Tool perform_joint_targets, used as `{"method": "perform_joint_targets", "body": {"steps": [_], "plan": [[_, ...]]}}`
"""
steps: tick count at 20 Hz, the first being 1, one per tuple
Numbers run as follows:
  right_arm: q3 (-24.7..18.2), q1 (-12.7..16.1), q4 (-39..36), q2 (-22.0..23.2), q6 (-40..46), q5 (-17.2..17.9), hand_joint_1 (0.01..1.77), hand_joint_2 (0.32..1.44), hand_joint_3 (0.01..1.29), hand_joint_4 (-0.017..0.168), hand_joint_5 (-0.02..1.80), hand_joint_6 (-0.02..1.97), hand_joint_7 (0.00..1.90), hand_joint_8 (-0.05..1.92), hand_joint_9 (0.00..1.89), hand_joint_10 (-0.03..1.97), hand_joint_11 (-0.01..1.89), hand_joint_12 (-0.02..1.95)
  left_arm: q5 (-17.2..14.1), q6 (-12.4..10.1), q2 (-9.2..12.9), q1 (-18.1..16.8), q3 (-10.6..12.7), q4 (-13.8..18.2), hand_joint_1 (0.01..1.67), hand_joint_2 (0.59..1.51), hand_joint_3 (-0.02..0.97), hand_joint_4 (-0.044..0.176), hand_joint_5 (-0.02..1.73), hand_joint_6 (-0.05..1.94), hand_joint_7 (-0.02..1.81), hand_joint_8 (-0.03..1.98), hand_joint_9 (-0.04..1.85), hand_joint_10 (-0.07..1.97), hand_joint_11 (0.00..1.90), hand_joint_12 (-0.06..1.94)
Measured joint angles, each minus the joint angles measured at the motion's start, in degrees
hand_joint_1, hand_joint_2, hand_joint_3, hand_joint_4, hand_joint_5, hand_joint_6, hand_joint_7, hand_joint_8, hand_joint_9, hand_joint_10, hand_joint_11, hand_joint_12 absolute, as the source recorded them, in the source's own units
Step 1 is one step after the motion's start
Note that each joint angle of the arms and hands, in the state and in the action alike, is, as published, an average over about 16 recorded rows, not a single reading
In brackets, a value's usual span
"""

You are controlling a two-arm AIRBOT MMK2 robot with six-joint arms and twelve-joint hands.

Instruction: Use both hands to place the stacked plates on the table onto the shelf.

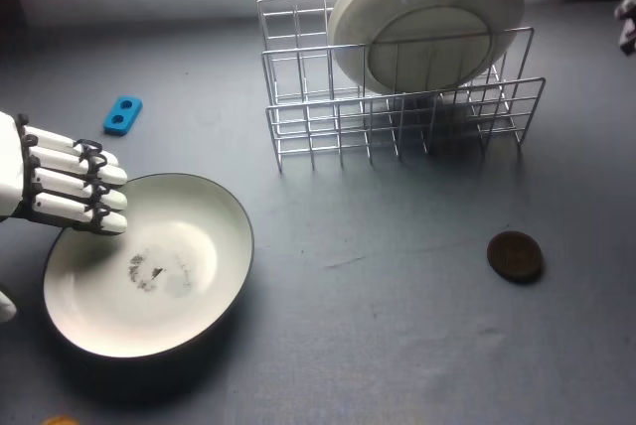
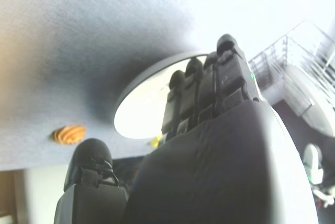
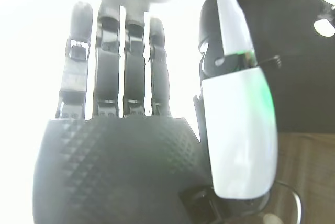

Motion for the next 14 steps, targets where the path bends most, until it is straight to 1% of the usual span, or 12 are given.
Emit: {"method": "perform_joint_targets", "body": {"steps": [4, 6, 10, 14], "plan": [[-5.2, 2.6, -1.4, 1.9, -9.5, 0.2, 1.03, 1.06, 0.01, 0.000, 0.52, 0.01, 0.59, 0.01, 0.60, 0.01, 0.21, 0.96, 1.0, -0.5, -0.3, 1.2, 0.0, -0.3, 0.03, 1.146, 0.016, -0.004, 0.06, 0.00, 0.06, 0.00, -0.01, -0.03, 0.02, 0.01], [-8.2, 3.8, -2.3, 2.7, -13.8, -0.2, 1.01, 1.05, 0.01, 0.000, 0.47, 0.01, 0.53, 0.01, 0.54, 0.01, 0.17, 0.93, 1.5, -0.8, -0.4, 1.8, 0.0, -0.4, 0.03, 1.145, 0.016, -0.005, 0.05, 0.00, 0.06, 0.00, -0.01, -0.03, 0.02, 0.01], [-14.6, 5.3, -3.8, 4.0, -21.2, -2.2, 1.01, 1.02, 0.01, 0.002, 0.33, 0.01, 0.37, 0.01, 0.39, 0.01, 0.11, 0.78, 2.3, -1.3, -0.5, 3.0, 0.0, -0.6, 0.02, 1.145, 0.016, -0.007, 0.05, -0.02, 0.05, 0.00, -0.01, -0.03, 0.02, 0.01], [-19.5, 5.2, -5.3, 3.7, -24.5, -5.7, 1.03, 0.98, 0.01, 0.003, 0.19, 0.01, 0.21, 0.01, 0.23, 0.01, 0.05, 0.59, 2.9, -1.8, -0.6, 4.0, 0.0, -1.0, 0.02, 1.145, 0.016, -0.009, 0.04, -0.03, 0.05, 0.00, -0.01, -0.03, 0.02, 0.01]]}}
